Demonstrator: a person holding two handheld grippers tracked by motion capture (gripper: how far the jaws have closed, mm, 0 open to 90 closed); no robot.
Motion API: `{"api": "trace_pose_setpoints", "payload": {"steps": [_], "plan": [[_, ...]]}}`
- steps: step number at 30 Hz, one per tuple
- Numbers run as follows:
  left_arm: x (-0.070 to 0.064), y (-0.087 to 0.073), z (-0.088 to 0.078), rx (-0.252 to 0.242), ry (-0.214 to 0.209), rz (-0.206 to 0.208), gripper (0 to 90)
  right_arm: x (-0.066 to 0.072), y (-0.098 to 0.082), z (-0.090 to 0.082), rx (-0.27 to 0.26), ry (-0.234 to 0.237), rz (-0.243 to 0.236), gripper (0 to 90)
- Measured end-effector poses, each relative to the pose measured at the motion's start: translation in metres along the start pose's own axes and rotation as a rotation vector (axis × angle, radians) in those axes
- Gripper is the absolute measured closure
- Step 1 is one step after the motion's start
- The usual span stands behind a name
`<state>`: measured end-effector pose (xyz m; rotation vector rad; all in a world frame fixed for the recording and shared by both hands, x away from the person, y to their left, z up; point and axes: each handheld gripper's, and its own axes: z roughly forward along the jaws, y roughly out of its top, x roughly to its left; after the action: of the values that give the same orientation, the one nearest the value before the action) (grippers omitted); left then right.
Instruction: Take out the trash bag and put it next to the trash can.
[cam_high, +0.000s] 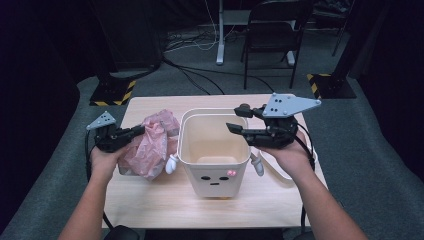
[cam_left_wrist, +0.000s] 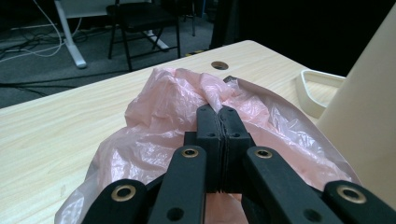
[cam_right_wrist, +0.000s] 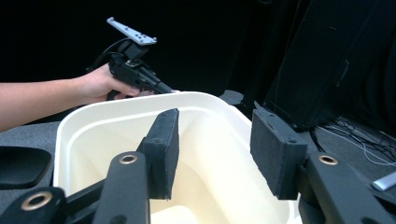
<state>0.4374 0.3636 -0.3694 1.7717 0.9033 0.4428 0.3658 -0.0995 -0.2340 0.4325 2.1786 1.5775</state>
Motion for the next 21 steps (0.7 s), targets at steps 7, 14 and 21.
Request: {"api": "trace_pose_setpoints", "payload": {"steps": [7,14,21], "plan": [[0.004,-0.011,0.003,0.007,0.024,-0.017,87.6,-0.009,-0.011,-0.008,-0.009,-0.038,0.040,51.4],[0.009,-0.022,0.001,0.019,0.052,-0.044,85.6,-0.015,-0.022,-0.019,-0.006,-0.085,0.049,51.4],[0.014,-0.029,-0.005,0.014,0.070,-0.060,82.3,-0.019,-0.035,-0.032,-0.005,-0.125,0.066,50.9]]}}
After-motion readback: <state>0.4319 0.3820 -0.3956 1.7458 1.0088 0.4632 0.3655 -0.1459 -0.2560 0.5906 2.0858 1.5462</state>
